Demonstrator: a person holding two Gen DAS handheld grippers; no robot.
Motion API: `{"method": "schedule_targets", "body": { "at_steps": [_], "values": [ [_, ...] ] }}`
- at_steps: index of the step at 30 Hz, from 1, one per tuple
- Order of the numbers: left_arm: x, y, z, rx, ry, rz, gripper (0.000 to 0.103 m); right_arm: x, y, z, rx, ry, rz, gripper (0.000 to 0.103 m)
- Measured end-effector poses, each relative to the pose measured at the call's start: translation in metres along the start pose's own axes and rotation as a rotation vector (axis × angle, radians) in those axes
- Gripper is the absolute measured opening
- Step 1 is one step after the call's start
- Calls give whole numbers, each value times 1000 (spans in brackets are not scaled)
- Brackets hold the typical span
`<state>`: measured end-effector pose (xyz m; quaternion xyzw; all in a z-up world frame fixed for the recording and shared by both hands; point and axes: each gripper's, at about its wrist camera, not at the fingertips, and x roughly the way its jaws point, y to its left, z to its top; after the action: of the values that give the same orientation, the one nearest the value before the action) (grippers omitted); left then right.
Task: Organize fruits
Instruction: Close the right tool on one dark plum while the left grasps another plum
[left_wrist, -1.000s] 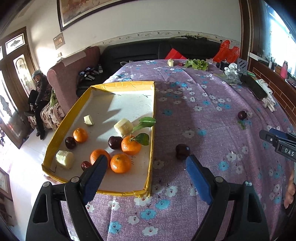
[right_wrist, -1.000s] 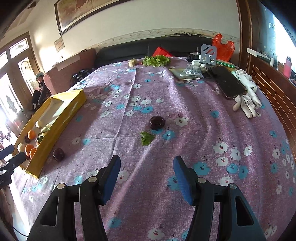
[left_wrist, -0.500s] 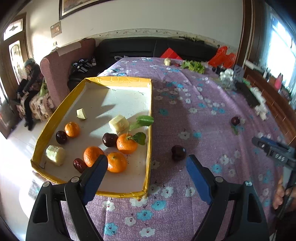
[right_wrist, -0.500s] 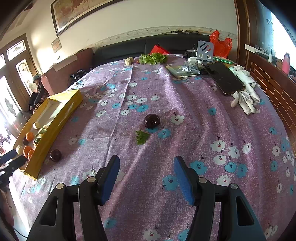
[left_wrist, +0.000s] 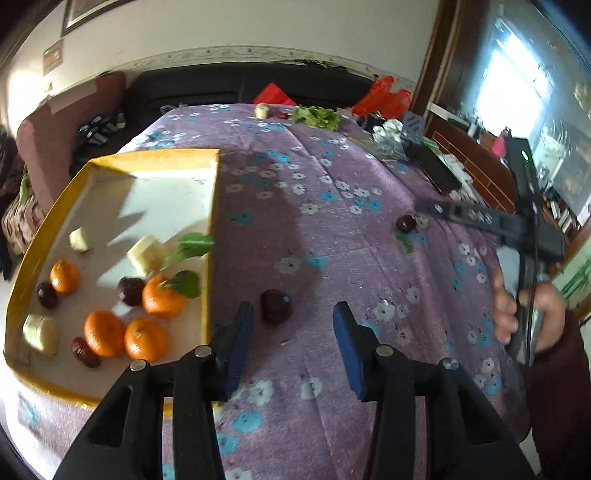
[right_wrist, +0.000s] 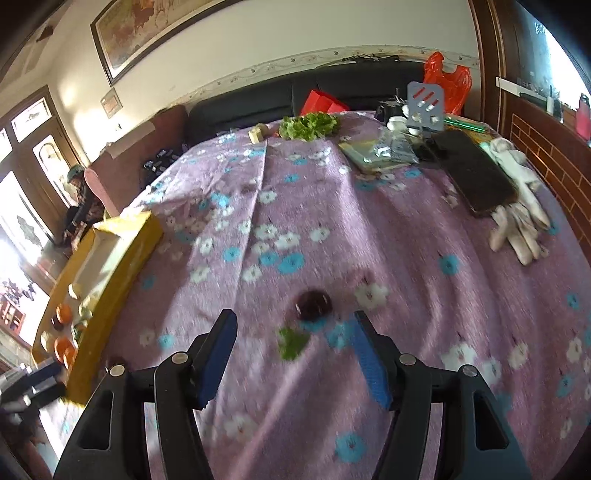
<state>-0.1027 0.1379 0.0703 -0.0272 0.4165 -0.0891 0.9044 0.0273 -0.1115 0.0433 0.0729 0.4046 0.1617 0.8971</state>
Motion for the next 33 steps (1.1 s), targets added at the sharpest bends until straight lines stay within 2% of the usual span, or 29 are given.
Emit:
{"method": "schedule_targets", "body": {
  "at_steps": [2, 5, 11, 15, 17, 25, 30, 31, 32, 33],
  "values": [
    [11, -5, 3, 23, 9, 21, 44, 14, 2, 12, -10, -6, 3, 68],
    [24, -1, 4, 23, 37, 37, 43, 35, 5, 18, -46, 17, -51, 68],
    [45, 10, 3, -6, 76, 42, 44, 63, 3, 6, -83, 83, -82, 65],
    [57, 10, 4, -16, 96, 46, 43, 62, 7, 4, -129, 77, -110, 36],
    [61, 7, 4, -1, 93, 54, 44, 63, 3, 2, -130, 78, -113, 32],
    [73, -8, -1, 112, 100, 174, 45, 60, 3, 1, -136, 77, -107, 32],
    [75, -9, 0, 161, 112, 178, 45, 59, 3, 0, -127, 72, -105, 32],
    [75, -8, 0, 166, 114, 175, 42, 59, 3, 0, -126, 71, -105, 32],
    [74, -7, 0, 173, 121, 174, 30, 58, 3, 0, -124, 69, -106, 32],
    [74, -5, -1, 177, 119, 201, 26, 58, 3, 0, -123, 68, -106, 32]
  ]
}}
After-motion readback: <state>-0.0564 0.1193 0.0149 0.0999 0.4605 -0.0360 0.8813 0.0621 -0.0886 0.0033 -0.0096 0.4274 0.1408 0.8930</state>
